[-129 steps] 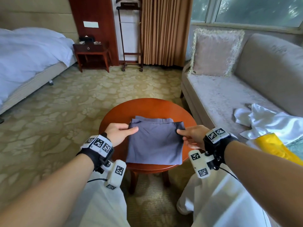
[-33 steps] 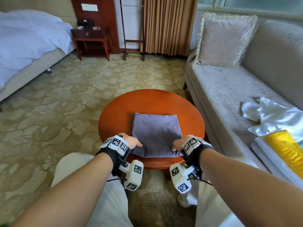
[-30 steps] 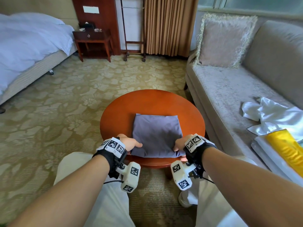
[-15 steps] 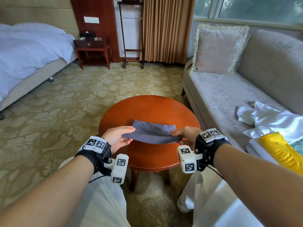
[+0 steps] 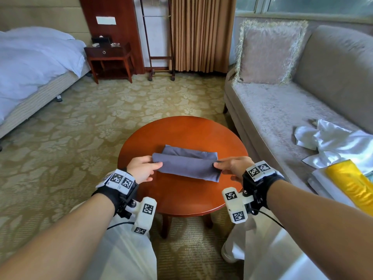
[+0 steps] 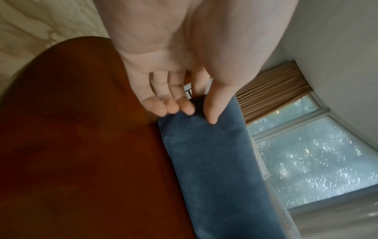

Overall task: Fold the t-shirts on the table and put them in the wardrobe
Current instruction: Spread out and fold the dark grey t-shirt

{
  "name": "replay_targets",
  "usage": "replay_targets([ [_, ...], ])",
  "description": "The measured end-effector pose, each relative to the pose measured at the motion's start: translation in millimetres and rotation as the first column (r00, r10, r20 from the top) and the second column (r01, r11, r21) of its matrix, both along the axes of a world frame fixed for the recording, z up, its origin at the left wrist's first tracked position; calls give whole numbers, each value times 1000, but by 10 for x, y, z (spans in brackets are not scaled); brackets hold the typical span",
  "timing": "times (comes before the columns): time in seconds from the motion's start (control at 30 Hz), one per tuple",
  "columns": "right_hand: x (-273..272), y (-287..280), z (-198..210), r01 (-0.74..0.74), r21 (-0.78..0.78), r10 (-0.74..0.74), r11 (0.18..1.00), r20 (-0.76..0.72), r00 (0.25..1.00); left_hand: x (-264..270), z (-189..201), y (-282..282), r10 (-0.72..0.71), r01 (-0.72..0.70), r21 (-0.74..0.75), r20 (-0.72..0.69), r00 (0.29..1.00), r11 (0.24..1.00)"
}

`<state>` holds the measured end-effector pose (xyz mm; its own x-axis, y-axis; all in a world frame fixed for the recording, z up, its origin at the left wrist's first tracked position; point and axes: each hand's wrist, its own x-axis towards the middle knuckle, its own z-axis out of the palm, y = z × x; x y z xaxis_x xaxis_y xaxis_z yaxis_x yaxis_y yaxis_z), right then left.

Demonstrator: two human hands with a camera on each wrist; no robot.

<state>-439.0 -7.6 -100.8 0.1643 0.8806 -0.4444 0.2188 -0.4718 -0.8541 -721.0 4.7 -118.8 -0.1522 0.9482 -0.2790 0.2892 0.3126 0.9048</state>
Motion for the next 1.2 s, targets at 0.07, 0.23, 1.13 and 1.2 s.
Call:
replay_targets([
  [0.07,-29,82,-23,40,40,-42,998,57,997,5,-24,50,-45,51,60,-94,995,997],
  [0.23,-113,259,-135,43,176,-71,983,156,985,-41,-67,175,-164,215,149,-296,941,965],
  [1.13,-528,636,-449,-65,264,-159,962,740,654,324,-169,548,61,41,153,-603,795,987],
  [1.2,-625,567,-416,-300,323,-92,897,802,590,428,-121,493,-5,212,193,-727,687,958],
])
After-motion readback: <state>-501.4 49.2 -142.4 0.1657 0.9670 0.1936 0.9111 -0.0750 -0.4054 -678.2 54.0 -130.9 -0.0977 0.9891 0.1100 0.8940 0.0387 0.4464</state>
